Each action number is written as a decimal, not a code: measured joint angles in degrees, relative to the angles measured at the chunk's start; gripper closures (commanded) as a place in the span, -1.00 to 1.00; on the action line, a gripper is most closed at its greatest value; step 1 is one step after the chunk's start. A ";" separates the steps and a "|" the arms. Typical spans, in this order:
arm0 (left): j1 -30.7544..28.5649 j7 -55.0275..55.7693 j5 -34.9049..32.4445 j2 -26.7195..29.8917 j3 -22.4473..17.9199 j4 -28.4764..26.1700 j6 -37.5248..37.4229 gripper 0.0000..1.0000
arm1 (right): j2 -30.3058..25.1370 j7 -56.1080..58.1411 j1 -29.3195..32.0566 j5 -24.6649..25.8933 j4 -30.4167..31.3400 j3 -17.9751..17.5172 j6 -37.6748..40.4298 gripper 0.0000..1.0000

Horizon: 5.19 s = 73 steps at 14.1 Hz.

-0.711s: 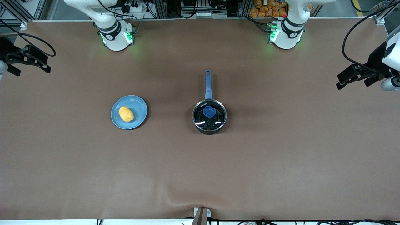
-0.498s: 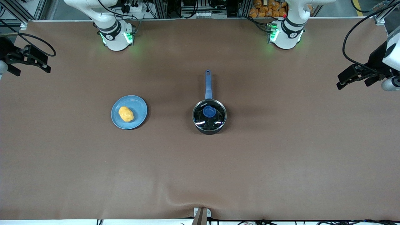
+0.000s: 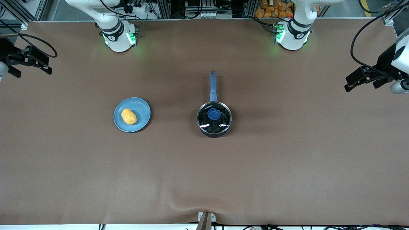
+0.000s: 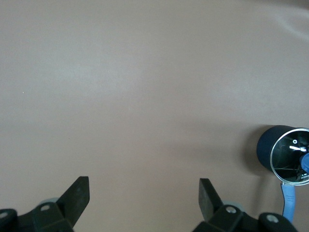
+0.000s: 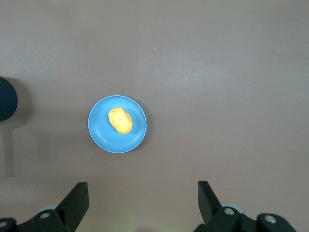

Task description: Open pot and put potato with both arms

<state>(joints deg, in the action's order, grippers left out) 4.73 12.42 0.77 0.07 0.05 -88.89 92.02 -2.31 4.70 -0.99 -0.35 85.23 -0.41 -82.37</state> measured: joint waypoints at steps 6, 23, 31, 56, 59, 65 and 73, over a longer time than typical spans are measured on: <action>0.00 -3.81 0.08 0.12 -0.42 -0.42 -0.02 -1.00 | 0.00 0.01 0.00 0.00 0.00 0.00 0.00 -1.00; 0.33 -3.66 0.20 0.21 -0.41 -0.73 0.05 -1.00 | 0.00 0.02 0.00 0.00 0.00 0.00 0.01 -1.00; 8.25 22.20 2.26 -11.07 9.41 -2.66 11.95 -1.00 | 0.00 0.02 0.01 0.00 0.08 0.01 0.00 -1.00; 30.81 55.48 -6.82 -36.48 9.31 3.42 28.04 -1.00 | 0.00 0.03 0.02 0.00 0.14 0.03 -0.07 -1.00; 30.83 55.51 -6.82 -36.72 9.31 3.61 28.83 -1.00 | 0.01 0.03 0.02 0.00 0.14 0.03 -0.07 -1.00; 30.97 55.59 -6.83 -36.91 9.29 3.71 29.04 -1.00 | 0.02 0.03 0.02 0.00 0.22 0.04 -0.08 -1.00; 31.37 55.65 -7.31 -38.09 9.27 3.72 30.64 -1.00 | 0.16 0.03 0.02 0.00 0.25 0.03 -0.10 -1.00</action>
<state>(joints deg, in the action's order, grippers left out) 36.10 68.07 -6.54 -38.02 9.33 -85.17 122.66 -2.15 4.73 -0.97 -0.35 85.48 -0.37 -82.47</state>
